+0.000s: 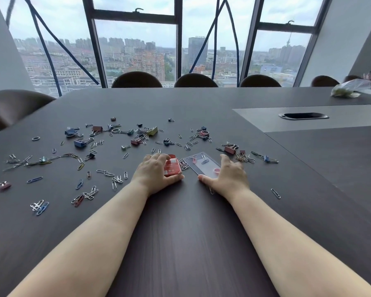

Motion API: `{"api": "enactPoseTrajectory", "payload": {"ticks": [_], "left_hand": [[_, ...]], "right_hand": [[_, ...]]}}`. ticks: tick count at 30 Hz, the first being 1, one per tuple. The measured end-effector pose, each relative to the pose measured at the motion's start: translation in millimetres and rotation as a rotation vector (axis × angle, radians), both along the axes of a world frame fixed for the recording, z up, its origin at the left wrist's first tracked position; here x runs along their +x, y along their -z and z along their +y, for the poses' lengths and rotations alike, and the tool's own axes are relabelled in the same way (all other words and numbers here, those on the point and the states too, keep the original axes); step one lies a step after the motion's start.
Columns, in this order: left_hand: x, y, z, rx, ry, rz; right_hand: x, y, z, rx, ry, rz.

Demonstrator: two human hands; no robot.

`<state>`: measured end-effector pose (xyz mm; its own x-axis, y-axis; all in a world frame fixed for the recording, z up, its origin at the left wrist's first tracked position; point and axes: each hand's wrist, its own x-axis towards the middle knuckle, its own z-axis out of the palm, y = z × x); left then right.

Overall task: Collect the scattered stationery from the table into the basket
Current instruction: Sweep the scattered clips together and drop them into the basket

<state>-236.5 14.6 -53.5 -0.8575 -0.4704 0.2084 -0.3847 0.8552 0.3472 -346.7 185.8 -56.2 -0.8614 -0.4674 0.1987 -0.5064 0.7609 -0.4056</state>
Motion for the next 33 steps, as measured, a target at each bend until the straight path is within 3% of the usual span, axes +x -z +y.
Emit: {"api": "enactPoseTrajectory", "payload": {"ticks": [25,33], "left_hand": [[3.9,-9.4,2.9,-0.193,-0.029,0.019],[19.2,-48.8,-7.5,-0.119,0.033,-0.007]], "right_hand": [[7.8,-5.8,1.2,-0.243,-0.019,-0.039],[16.2,-24.8,10.9,-0.374,-0.08,-0.005]]}}
